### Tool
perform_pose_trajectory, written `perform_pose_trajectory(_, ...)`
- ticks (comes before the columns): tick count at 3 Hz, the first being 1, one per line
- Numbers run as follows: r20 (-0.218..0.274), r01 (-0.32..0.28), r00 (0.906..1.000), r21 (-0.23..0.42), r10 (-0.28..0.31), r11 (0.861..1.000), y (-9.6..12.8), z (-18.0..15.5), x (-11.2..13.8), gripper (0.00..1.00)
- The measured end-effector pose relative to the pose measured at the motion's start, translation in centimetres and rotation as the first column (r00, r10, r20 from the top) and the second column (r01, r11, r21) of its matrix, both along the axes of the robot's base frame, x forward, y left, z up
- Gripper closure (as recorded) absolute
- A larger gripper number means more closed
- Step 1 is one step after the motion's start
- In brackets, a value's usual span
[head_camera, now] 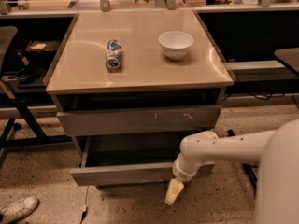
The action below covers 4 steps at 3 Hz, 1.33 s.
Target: Open middle drawer
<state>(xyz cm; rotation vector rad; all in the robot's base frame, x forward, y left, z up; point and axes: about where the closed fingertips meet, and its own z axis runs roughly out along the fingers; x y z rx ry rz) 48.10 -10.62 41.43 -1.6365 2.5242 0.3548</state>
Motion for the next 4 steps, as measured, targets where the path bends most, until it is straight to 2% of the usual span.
perform_pose_trajectory(1, -0.04, -0.004, 0.9992, 0.016, 0.005, 1.0, -0.4, 1.0, -3.1, 0.0)
perform_pose_trajectory(2, -0.094, -0.009, 0.9955, 0.066, 0.015, 0.998, -0.5, 2.3, -7.3, 0.0)
perform_pose_trajectory(3, -0.107, -0.003, 0.9942, 0.077, 0.011, 0.997, -0.5, 2.5, -8.0, 0.0)
perform_pose_trajectory(4, -0.113, -0.017, 0.9931, 0.118, 0.03, 0.993, -0.1, 2.9, -8.6, 0.0)
